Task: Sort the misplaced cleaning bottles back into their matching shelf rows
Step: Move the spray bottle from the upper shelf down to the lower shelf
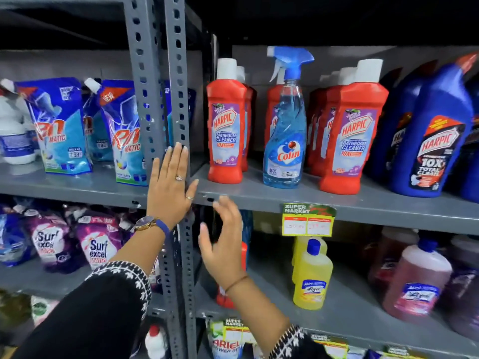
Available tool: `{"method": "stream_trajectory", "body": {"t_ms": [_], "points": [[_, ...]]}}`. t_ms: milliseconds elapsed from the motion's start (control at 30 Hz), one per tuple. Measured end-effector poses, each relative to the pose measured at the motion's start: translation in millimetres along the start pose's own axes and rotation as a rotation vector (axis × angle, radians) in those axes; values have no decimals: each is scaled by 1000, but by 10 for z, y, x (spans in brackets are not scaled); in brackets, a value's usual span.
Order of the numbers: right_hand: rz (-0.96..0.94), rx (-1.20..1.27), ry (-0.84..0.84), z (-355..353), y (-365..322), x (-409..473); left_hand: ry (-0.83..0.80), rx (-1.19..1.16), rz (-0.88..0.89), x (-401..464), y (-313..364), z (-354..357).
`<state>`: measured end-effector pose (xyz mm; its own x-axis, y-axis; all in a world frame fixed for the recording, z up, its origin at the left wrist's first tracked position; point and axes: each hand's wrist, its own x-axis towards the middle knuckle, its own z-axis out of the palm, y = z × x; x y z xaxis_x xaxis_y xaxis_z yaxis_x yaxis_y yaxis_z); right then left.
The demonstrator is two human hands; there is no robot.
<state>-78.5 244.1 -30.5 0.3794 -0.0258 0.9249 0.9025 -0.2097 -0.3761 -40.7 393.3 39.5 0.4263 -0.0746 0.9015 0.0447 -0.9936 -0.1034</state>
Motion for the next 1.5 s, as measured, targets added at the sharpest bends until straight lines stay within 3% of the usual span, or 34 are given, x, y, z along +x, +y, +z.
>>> {"method": "stream_trajectory", "body": {"t_ms": [167, 300, 467, 600, 1100, 1333, 1500], "points": [[52, -206, 268, 154, 80, 1000, 97, -123, 15, -15, -44, 197], [322, -425, 416, 41, 275, 1474, 160, -150, 45, -25, -86, 270], [645, -497, 480, -56, 443, 1621, 203, -161, 79, -40, -90, 309], [751, -520, 500, -46, 478, 1630, 224, -171, 77, -46, -91, 319], [638, -553, 471, -27, 329, 1540, 226, -199, 111, -93, -48, 325], [544, -334, 458, -15, 243, 1497, 212, -209, 109, -92, -57, 337], [463, -146, 354, -91, 52, 1368, 208, -210, 100, -101, -58, 335]]}}
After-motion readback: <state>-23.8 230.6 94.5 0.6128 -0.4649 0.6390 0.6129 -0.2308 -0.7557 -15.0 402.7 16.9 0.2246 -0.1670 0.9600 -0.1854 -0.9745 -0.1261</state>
